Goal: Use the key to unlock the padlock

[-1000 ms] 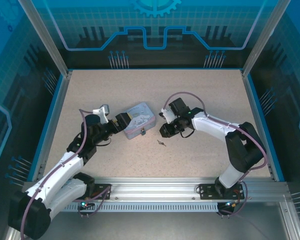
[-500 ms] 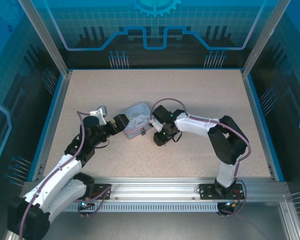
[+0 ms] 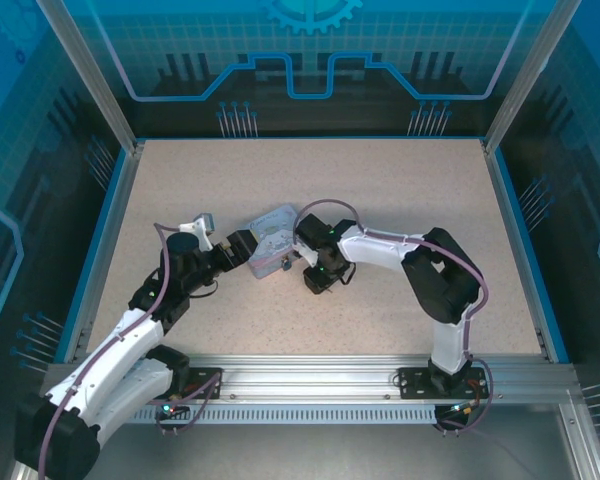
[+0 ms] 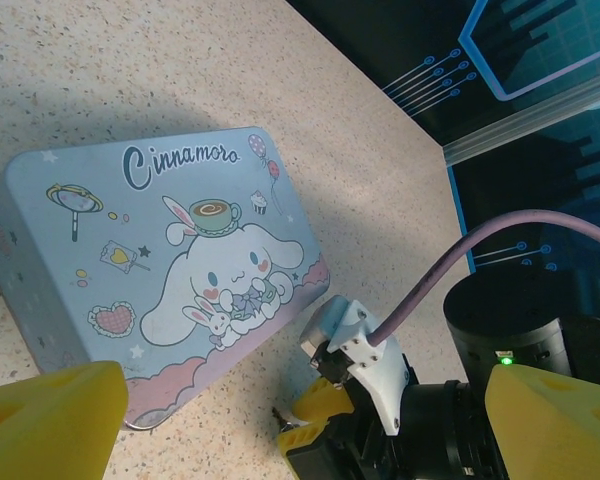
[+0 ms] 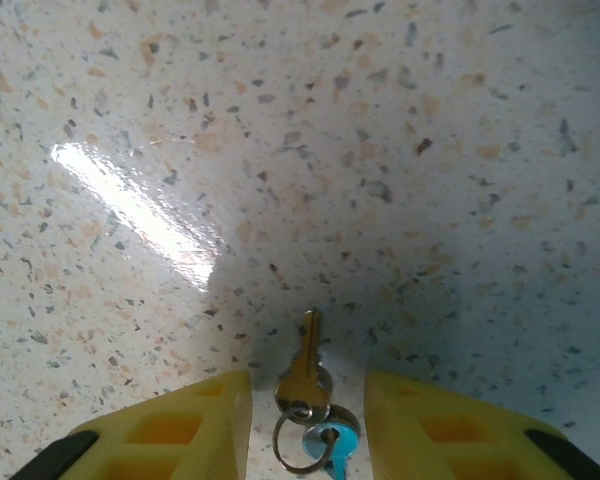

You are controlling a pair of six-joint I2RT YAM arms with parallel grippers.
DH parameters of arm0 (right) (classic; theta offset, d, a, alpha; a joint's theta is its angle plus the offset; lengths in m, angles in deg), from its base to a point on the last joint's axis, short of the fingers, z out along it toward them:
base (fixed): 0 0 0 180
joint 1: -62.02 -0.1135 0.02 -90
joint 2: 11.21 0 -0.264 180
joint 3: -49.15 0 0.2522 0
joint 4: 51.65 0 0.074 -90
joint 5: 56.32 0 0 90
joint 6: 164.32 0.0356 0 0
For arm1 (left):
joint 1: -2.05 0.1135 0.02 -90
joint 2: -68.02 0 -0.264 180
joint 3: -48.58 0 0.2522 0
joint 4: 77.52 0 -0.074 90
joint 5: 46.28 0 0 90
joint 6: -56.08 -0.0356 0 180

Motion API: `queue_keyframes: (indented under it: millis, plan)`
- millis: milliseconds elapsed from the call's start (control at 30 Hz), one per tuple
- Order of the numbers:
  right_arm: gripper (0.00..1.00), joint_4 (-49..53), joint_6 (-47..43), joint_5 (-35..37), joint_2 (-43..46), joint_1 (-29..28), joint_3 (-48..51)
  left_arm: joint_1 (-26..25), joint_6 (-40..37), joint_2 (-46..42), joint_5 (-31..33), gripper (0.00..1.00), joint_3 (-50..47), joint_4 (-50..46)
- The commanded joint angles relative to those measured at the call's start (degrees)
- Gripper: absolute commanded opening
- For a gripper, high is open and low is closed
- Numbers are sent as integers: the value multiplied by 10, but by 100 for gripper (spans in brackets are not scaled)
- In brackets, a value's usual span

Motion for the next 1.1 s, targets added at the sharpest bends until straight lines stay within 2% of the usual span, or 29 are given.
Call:
queue_keyframes:
  millis: [0, 400, 633, 833, 967, 1067]
  plan:
    - [35, 23, -2, 8, -13, -11, -11, -5, -16, -10, 9, 94, 16, -12]
    - [28, 25, 6, 10, -37, -15, -5, -5, -19, -16, 11, 94, 18, -23]
    - [18, 19, 11, 6, -29, -15, 8, -5, -21, -28, 17, 94, 18, -36]
    - [10, 14, 15, 0, 2, -11, 14, -5, -22, -34, 21, 94, 17, -41]
    - [2, 0, 14, -28, 39, 5, 27, -5, -22, -34, 15, 94, 16, -35]
    - [0, -24, 9, -59, 75, 24, 47, -5, -22, -33, -2, 93, 14, -16]
